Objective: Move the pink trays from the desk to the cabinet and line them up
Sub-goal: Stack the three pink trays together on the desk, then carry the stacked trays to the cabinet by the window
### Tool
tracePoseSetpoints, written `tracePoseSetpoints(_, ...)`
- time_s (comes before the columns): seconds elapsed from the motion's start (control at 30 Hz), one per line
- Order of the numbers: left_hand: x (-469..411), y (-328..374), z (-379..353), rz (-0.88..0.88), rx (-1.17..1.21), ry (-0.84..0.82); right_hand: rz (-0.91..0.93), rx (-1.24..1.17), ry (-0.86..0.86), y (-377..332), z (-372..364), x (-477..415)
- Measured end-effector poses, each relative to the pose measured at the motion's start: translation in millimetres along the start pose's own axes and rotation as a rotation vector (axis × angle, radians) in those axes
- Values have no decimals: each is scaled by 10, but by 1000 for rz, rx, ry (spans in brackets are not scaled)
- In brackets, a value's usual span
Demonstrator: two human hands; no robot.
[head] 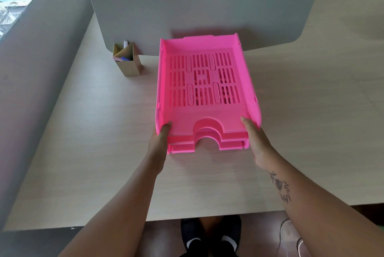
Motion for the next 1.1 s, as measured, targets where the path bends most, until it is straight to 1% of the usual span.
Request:
tracePoseSetpoints(0.1,-7,-49,-59,35,59,4,-16,-29,1,30,-16,-36)
tracePoseSetpoints(0.2,10,-9,-85,64,153,71,-24,-39,19,-2,-8,-47)
tracePoseSetpoints(0.27,18,40,-84,89,168,93,-20,-38,17,-67,3,-47)
tracePoseSetpoints(0.37,68,151,-52,71,193,82,1,-27,-25,-204,-22,-15)
tracePoseSetpoints(0.57,351,394,8,-3,251,142,72,-30,-103,-448,-13,78)
tracePoseSetpoints(0.67,622,527,22,-57,280,223,145,-4,-191,-679,-6,153)
tracePoseSetpoints(0.73,836,601,46,-96,306,285,197,26,-285,-859,-47,234)
tracePoseSetpoints(0.83,1248,639,112,-158,370,413,265,73,-406,-1105,-160,386)
tracePoseSetpoints(0.97,1912,587,263,-257,459,576,317,139,-568,-1286,-457,684)
tracePoseSetpoints(1.1,2774,475,540,-311,533,766,346,190,-731,-1265,-882,1264)
Point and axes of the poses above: each hand's wrist, its own x-axis away from the middle knuckle, its own z-axis out of the back of the hand, y = z × x, the point moved 7 cm from there along -x, towards the middle knuckle, and after that the axes turned 3 degrees about x, right-handed, at the moved point
